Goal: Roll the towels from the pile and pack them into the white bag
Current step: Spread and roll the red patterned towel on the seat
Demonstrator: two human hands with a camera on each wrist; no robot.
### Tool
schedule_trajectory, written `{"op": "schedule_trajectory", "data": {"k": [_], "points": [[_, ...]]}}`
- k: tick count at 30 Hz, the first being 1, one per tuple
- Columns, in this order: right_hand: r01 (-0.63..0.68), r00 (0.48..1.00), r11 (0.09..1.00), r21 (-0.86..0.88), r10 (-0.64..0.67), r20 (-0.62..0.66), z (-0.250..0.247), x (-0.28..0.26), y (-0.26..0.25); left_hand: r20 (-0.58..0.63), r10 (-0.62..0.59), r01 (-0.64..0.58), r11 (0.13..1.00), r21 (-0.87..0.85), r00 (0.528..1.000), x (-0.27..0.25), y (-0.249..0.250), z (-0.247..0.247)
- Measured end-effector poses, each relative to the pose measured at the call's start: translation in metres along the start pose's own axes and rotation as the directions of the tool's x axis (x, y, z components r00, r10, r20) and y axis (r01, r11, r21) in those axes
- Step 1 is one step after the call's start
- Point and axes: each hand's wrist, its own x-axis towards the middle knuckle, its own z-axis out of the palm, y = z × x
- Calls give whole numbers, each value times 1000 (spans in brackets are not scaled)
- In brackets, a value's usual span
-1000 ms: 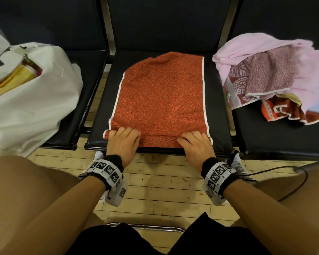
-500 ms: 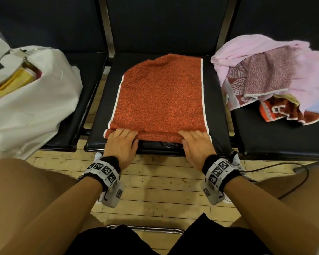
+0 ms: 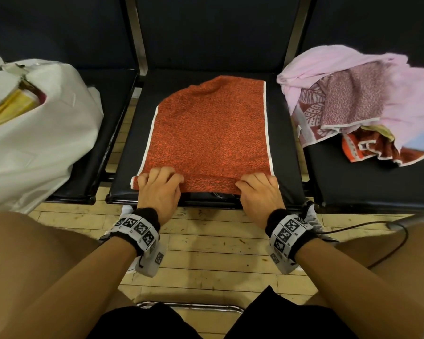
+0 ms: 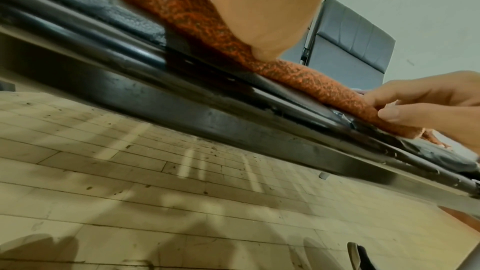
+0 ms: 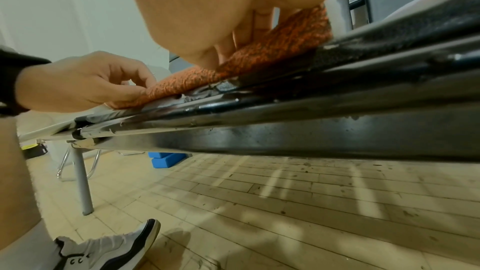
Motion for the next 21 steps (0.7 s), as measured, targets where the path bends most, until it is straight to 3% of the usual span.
{"op": "schedule_trajectory", "data": {"k": [7, 15, 21], "points": [[-35, 998, 999, 22, 34, 58, 2, -2, 4, 148, 25, -28, 999, 16, 989, -1, -3, -4], [-171, 971, 982, 76, 154, 185, -6, 6, -2, 95, -19, 20, 1000, -10, 995, -1, 1, -7], [-109, 993, 991, 79, 105, 54, -4, 5, 0, 137, -39, 39, 999, 5, 990, 4, 0, -10]]}}
